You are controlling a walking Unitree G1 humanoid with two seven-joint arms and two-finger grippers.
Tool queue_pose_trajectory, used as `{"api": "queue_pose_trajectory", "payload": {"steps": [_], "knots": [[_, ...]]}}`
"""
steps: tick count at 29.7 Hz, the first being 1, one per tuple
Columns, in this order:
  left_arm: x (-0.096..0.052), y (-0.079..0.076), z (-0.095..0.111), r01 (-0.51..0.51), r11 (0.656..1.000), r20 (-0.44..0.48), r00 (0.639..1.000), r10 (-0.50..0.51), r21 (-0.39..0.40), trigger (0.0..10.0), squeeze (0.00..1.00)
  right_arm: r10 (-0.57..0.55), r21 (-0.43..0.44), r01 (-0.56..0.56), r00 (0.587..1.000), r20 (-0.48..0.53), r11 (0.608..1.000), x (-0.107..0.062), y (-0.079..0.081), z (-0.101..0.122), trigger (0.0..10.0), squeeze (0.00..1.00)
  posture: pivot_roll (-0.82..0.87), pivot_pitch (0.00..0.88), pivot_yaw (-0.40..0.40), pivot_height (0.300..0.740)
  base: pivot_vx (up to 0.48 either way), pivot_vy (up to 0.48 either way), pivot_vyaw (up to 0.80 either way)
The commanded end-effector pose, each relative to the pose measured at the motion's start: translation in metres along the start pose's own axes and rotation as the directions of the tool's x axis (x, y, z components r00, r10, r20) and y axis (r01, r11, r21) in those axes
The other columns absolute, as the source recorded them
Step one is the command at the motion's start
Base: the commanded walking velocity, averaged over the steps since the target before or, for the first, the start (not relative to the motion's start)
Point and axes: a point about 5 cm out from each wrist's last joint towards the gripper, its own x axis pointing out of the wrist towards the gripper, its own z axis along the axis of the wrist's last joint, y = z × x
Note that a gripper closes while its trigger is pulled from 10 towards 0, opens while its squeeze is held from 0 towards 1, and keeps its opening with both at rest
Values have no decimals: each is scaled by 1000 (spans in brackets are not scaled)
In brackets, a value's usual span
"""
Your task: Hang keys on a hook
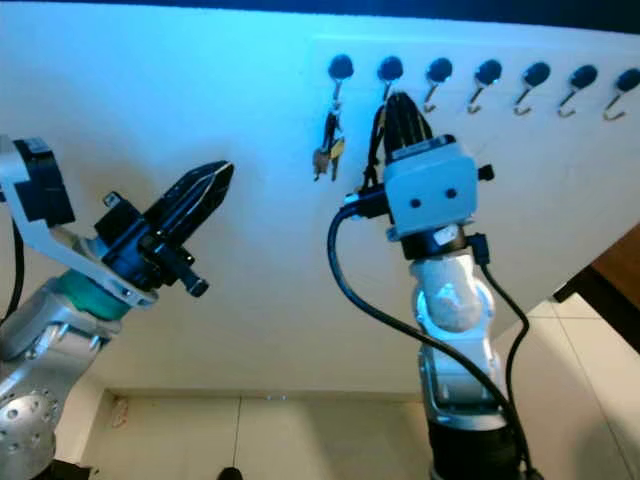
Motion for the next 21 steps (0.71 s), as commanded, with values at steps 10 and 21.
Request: {"api": "queue_pose_trajectory", "payload": {"steps": [10,21], "knots": [[2,1,-1,12,1000,-13,1000,-12,-9,10000,0,-45,-40,45,999,5,998,-3,-9,0,10000,0,-171,59,82,740,0,0,0],[2,1,-2,10,1000,-19,1000,-10,-17,10000,0,-44,-84,44,999,4,995,-11,-11,2,10000,0,-181,62,87,740,0,0,0]]}}
